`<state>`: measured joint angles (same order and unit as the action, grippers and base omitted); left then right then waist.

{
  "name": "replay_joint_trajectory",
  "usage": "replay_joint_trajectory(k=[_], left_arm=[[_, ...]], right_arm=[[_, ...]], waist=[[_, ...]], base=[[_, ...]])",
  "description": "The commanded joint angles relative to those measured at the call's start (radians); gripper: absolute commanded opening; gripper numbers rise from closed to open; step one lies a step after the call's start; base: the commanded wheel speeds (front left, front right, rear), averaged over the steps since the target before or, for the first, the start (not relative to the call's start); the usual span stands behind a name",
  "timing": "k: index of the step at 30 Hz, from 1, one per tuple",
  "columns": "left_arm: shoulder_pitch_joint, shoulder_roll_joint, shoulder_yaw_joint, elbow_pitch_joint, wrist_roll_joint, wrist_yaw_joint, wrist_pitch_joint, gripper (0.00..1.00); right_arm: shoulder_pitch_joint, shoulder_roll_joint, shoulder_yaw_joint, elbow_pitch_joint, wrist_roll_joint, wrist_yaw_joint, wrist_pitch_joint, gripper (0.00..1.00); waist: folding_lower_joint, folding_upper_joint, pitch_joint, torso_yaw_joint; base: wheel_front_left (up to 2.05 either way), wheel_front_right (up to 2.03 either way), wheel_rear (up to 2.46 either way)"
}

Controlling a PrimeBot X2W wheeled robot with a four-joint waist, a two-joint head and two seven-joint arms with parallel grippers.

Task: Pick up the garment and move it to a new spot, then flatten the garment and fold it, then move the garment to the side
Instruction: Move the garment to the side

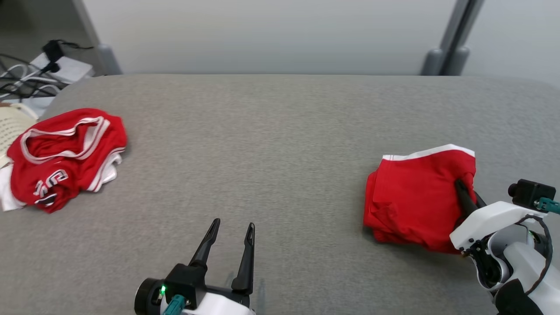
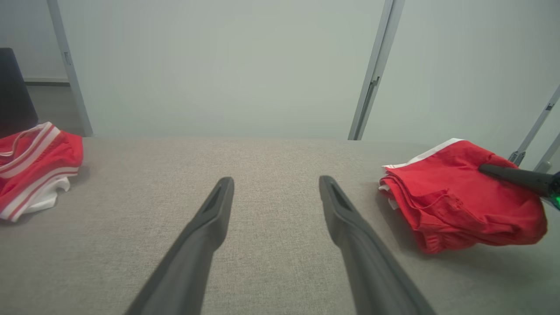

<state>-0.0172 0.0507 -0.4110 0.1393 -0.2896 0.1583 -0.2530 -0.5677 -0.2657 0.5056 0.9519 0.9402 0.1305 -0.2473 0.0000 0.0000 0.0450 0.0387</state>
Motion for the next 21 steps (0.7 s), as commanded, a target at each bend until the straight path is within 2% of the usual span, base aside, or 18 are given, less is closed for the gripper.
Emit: replay_joint_trajectory(k=[1, 10, 11, 12, 14, 21], left_arm=[[-0.062, -0.001, 0.027, -0.025, 0.009, -0.006, -0.009, 1.0], [-0.11, -0.001, 0.014, -0.014, 0.02, -0.013, -0.009, 1.0], [-0.11, -0.001, 0.014, -0.014, 0.02, -0.013, -0.009, 1.0], [-0.12, -0.001, 0.014, -0.01, 0.026, -0.014, -0.009, 1.0], [-0.129, -0.001, 0.014, -0.006, 0.033, -0.016, -0.009, 1.0], [-0.144, -0.001, 0.016, 0.003, 0.04, -0.022, -0.009, 1.0]], right_arm=[[0.008, -0.002, -0.009, -0.031, -0.024, 0.0, -0.014, 0.0], [0.067, 0.041, -0.161, -0.101, -0.134, 0.0, -0.014, 0.0], [0.067, 0.041, -0.161, -0.101, -0.134, 0.0, -0.014, 0.0], [0.075, 0.052, -0.181, -0.113, -0.151, 0.0, -0.014, 0.0], [0.082, 0.062, -0.2, -0.122, -0.163, 0.0, -0.014, 0.0], [0.106, 0.089, -0.243, -0.141, -0.187, 0.0, -0.014, 0.0]], waist=[[0.0, 0.0, 0.012, -0.056], [0.0, 0.0, 0.048, -0.242], [0.0, 0.0, 0.048, -0.242], [0.0, 0.0, 0.057, -0.281], [0.0, 0.0, 0.064, -0.318], [0.0, 0.0, 0.081, -0.405]], base=[[0.0, 0.0, 0.0], [0.0, 0.0, 0.0], [0.0, 0.0, 0.0], [0.0, 0.0, 0.0], [0.0, 0.0, 0.0], [0.0, 0.0, 0.0]])
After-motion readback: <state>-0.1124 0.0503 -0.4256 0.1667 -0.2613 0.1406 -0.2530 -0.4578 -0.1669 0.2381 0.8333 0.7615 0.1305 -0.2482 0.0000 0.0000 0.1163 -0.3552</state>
